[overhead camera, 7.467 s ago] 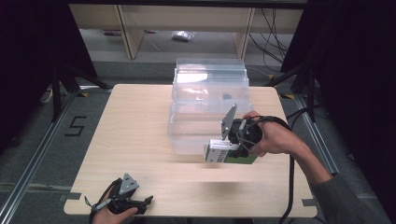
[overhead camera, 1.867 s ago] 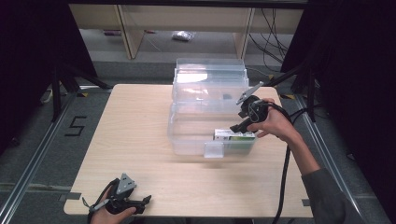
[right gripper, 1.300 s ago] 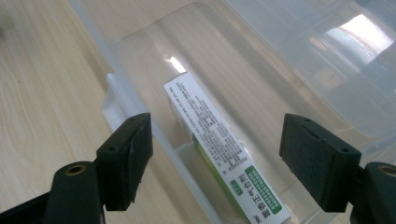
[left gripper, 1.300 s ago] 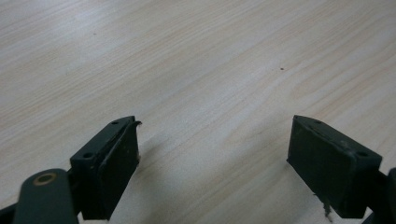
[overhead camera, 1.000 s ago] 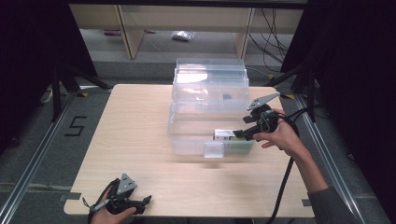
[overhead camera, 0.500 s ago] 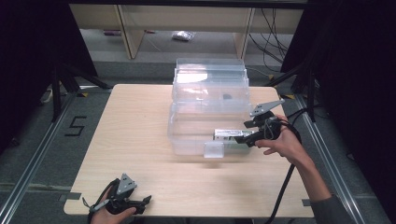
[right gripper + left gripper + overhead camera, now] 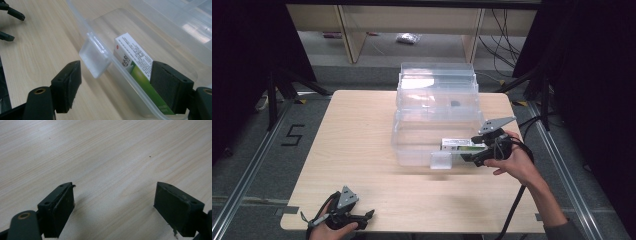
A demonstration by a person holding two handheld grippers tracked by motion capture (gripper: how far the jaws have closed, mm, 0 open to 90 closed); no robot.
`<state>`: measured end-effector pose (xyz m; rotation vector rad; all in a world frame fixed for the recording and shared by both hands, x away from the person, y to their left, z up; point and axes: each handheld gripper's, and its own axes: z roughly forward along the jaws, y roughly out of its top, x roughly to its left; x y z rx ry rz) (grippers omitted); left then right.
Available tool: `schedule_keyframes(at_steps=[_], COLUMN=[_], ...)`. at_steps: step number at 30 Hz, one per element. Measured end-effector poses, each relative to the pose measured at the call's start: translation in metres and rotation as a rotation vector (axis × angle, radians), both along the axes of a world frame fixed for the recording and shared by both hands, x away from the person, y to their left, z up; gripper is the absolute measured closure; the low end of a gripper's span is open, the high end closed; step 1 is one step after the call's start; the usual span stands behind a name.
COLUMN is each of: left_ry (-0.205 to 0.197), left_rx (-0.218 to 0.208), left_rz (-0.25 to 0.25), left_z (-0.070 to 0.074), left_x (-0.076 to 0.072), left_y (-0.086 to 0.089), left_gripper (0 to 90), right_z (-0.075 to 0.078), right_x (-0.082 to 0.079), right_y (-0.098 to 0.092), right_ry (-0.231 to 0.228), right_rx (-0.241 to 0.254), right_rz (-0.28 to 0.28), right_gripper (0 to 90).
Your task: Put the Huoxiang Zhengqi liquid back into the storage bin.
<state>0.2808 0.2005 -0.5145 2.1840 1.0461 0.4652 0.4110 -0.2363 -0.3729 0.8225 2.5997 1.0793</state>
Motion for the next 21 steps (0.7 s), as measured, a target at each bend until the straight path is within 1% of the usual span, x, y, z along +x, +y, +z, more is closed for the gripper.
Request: schedule_keyframes(at_steps=[2,4,5,6,7,8,9,10,11,12,13,14,15,16,17,18,19,20,21], left_ry=[-0.004,-0.005,0.004,0.018,0.014,0.000,-0.005,0.019,0.019,0.018,0.018,0.008,-0.005,0.007,0.007,0.019,0.016,0.016,0.013], left_rx=[-0.003,-0.004,-0.003,-0.006,-0.021,-0.008,0.001,-0.003,-0.003,-0.006,-0.006,-0.013,-0.001,-0.003,-0.003,-0.004,-0.010,-0.010,-0.016], left_rz=[0.001,0.002,0.002,0.006,0.019,0.007,-0.002,0.001,0.001,0.006,0.006,0.013,0.000,0.003,0.003,0.006,0.009,0.009,0.014], left_z=[0.000,0.000,0.000,0.000,0.000,0.000,0.000,0.000,0.000,0.000,0.000,0.000,0.000,0.000,0.000,0.000,0.001,0.001,0.000], left_x=[0.000,0.000,0.000,-0.001,-0.001,0.000,0.000,-0.001,-0.001,-0.001,-0.001,-0.001,0.000,-0.001,-0.001,-0.002,-0.001,-0.001,-0.001], left_y=[0.000,0.000,0.000,0.000,-0.001,0.000,0.000,0.000,0.000,0.000,0.000,-0.001,0.000,0.000,0.000,0.000,0.000,0.000,-0.001], left_gripper=[15.8,15.8,15.8,15.8,15.8,15.8,15.8,15.8,15.8,15.8,15.8,15.8,15.8,15.8,15.8,15.8,15.8,15.8,15.8], right_z=[-0.001,0.000,-0.002,-0.002,-0.004,-0.004,-0.005,-0.005,-0.007,-0.007,-0.007,-0.011,-0.011,-0.013,-0.013,-0.015,-0.014,-0.014,-0.016], right_x=[-0.002,-0.004,-0.007,-0.009,-0.010,-0.012,-0.013,-0.014,-0.014,-0.016,-0.016,-0.017,-0.017,-0.018,-0.018,-0.020,-0.021,-0.021,-0.022], right_y=[-0.001,-0.001,0.000,-0.001,0.000,-0.001,0.000,-0.001,-0.001,-0.002,-0.002,-0.002,-0.003,-0.002,-0.002,-0.002,-0.003,-0.003,-0.002], right_ry=[-0.008,-0.003,-0.009,0.000,-0.008,-0.001,-0.008,0.000,-0.017,0.004,0.004,-0.009,0.000,-0.001,-0.001,-0.007,0.014,0.014,0.010], right_rx=[0.001,-0.008,-0.003,-0.010,0.000,-0.007,0.002,-0.007,0.005,0.001,0.001,0.006,0.002,0.015,0.015,0.016,0.008,0.008,0.020], right_rz=[-0.002,0.006,0.007,0.006,0.012,0.007,0.004,0.009,0.005,0.009,0.009,0.000,0.003,-0.003,-0.003,-0.002,0.010,0.010,-0.009], right_gripper=[26.3,26.3,26.2,26.3,26.2,26.3,26.3,26.3,26.3,26.3,26.3,26.3,26.3,26.3,26.3,26.0,25.8,25.8,25.5])
